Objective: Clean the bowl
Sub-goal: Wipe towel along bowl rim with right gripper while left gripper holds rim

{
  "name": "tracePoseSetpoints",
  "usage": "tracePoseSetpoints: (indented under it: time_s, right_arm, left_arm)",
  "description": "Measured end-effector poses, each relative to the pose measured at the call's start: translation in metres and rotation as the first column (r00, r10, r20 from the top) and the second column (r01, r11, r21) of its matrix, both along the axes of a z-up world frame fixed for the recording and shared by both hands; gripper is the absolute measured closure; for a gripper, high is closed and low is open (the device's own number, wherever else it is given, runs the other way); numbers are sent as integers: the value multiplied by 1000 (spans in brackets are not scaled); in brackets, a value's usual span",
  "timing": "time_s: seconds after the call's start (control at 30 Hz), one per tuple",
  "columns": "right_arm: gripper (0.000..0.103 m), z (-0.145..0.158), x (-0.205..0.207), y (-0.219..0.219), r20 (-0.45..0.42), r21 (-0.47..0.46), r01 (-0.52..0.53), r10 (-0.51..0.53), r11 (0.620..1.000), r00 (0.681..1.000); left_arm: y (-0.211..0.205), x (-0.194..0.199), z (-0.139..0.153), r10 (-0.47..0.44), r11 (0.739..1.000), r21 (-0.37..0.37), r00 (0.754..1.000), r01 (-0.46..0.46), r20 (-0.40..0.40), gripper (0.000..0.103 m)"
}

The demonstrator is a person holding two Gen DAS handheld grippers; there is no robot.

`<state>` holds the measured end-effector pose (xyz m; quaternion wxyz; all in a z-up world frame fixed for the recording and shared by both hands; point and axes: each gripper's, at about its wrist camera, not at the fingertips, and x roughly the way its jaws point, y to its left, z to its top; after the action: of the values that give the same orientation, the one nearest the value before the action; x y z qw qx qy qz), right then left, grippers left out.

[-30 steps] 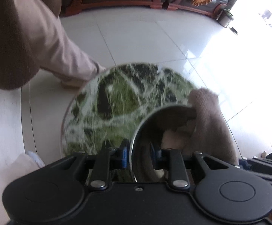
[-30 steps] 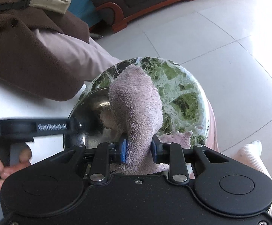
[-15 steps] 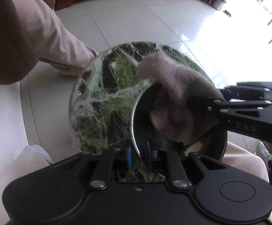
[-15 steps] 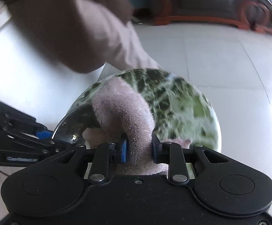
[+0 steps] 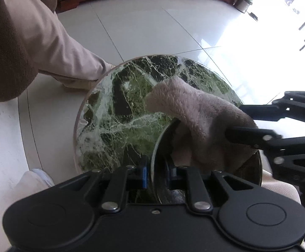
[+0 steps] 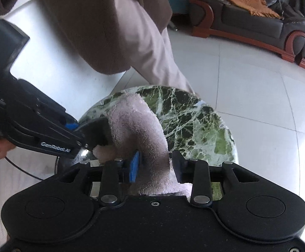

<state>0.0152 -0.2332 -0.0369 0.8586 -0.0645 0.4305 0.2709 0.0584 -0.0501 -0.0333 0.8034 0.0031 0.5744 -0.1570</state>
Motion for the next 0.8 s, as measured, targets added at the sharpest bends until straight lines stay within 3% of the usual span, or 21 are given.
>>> tracePoseSetpoints:
  time_s: [0.4,0.63,0.8]
  right_arm:
    - [56,13,-27,-16,3,147,157,-160,977,987]
    - [54,6,-47,-32,-34,261,276,-277,925,960]
    - [53,13,-65,-50,-50,295,355,-357,887,933]
  left_arm:
    - [-2,-2,-2,16,1000,18,1000,-16,4,79]
    - [-9,-6,-3,19,999,43,1000,-19,-1,77]
    - [-16,-5,-5,8,998,67,1000,-7,-10,75]
